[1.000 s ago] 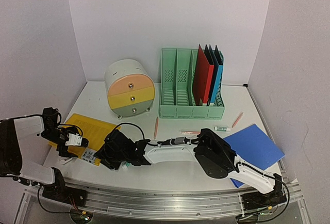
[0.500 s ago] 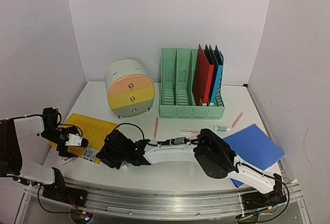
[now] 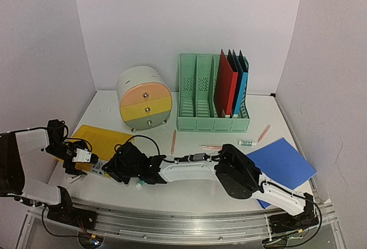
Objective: Organize the desk
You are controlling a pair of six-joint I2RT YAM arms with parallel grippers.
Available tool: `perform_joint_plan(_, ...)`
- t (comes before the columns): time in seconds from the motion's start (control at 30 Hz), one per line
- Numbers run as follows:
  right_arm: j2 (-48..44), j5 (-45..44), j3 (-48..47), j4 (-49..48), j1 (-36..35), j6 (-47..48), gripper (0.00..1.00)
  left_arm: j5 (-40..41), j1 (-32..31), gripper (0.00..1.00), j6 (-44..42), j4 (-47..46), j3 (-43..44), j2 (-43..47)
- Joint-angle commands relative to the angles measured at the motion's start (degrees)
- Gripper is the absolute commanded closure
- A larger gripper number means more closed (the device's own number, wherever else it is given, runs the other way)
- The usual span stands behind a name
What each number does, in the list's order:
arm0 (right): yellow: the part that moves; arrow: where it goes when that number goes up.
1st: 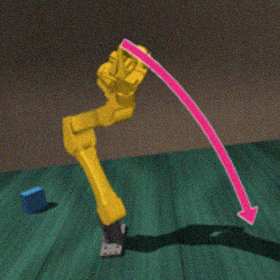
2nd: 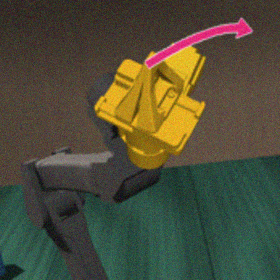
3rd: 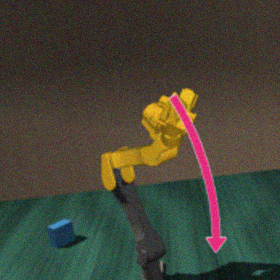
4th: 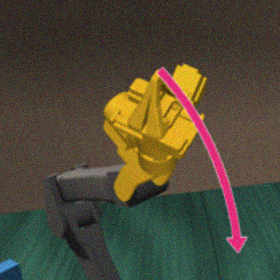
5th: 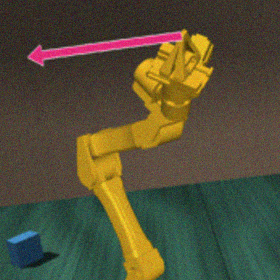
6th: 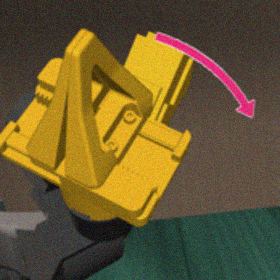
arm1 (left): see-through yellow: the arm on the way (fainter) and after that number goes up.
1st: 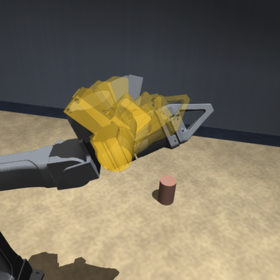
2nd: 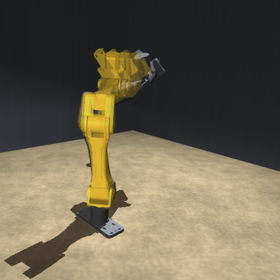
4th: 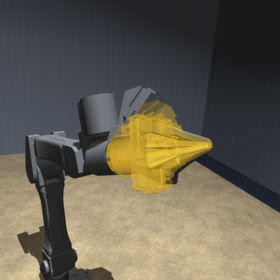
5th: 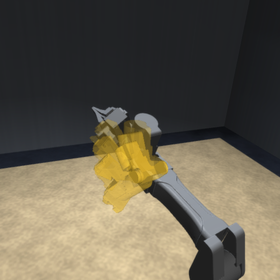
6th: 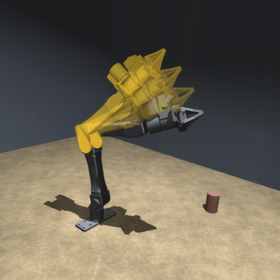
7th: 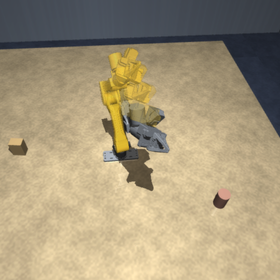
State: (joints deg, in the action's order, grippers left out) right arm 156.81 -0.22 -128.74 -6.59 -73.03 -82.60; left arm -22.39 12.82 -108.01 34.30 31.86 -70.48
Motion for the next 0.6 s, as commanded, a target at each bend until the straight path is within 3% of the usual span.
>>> perform_joint_plan(0.0, -1.5, -0.9, 0.3, -7.7, -0.6, -0.3, 0.73, -1.5, 0.2, 0.07, -0.6, -1.0, 0.3, -0.3)
perform_joint_plan(0.1, 2.8, -0.3, -3.0, -11.1, -0.5, -1.3, 0.79, -1.6, 0.2, 0.07, -0.4, -0.9, 0.4, -0.1)
perform_joint_plan(0.2, 6.5, 1.5, -6.7, -13.6, -0.5, -3.9, 1.00, -2.1, 0.2, 0.07, 0.6, 0.1, 1.1, -0.1)
perform_joint_plan(0.37, 0.6, 0.3, 0.5, -15.3, -0.4, -3.3, 1.00, -4.5, 0.2, 0.01, 1.0, 4.4, 3.3, 2.0)
perform_joint_plan(0.57, -5.4, 1.0, 4.8, -19.5, -0.3, -9.1, 1.00, -8.4, 0.2, 0.00, -4.0, -0.1, -5.2, 12.8)
